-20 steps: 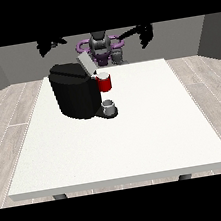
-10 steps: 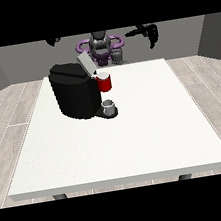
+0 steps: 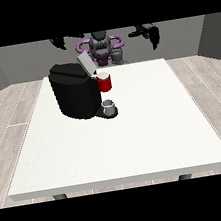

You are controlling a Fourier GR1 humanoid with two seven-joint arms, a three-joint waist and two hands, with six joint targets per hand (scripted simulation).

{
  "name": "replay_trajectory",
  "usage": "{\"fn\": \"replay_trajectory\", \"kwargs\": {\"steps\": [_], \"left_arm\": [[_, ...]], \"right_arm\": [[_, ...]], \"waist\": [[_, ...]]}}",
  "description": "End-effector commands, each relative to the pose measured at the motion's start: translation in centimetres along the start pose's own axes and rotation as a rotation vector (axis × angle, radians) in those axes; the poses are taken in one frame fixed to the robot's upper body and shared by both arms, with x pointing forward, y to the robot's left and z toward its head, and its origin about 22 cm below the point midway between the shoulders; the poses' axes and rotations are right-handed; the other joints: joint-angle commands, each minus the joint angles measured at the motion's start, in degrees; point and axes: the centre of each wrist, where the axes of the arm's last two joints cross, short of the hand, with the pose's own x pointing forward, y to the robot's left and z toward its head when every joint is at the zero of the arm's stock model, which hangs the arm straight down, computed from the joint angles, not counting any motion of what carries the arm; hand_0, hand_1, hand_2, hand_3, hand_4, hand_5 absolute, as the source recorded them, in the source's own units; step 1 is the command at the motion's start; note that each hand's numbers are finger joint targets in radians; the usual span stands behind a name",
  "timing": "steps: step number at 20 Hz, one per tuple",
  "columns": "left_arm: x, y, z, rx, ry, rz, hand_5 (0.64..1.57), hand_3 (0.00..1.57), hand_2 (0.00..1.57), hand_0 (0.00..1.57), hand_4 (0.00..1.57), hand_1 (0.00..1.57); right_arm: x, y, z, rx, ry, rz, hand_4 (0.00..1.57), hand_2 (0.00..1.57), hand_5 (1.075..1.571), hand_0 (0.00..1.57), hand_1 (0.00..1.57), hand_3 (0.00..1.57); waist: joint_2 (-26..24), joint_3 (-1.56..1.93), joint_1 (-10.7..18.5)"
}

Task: Insert the coffee pod into the coffee machine and close the lid

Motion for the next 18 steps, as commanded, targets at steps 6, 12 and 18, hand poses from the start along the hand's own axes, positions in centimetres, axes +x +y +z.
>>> {"fn": "replay_trajectory", "kwargs": {"steps": [6,12,18], "left_arm": [[1.4,-2.5,1.8,0.015,-0.041,0.036,1.571,0.0,0.0,0.0,0.0,0.0],[3.3,1.8,3.6,0.082,-0.075,-0.002,1.571,0.0,0.0,0.0,0.0,0.0],[5.8,-0.2,3.7,0.063,-0.077,-0.012,1.571,0.0,0.0,0.0,0.0,0.0]], "right_arm": [[-1.3,-2.7,-2.1,-0.031,0.022,-0.05,0.0,0.0,1.571,0.0,0.0,0.0],[0.2,1.0,-4.0,0.033,-0.022,-0.053,0.0,0.0,1.571,0.0,0.0,0.0],[-1.2,0.9,-4.9,0.034,-0.01,-0.014,0.0,0.0,1.571,0.0,0.0,0.0]], "waist": [[4.5,0.02,2.6],[8.2,0.0,-1.1],[9.7,0.01,0.0]]}}
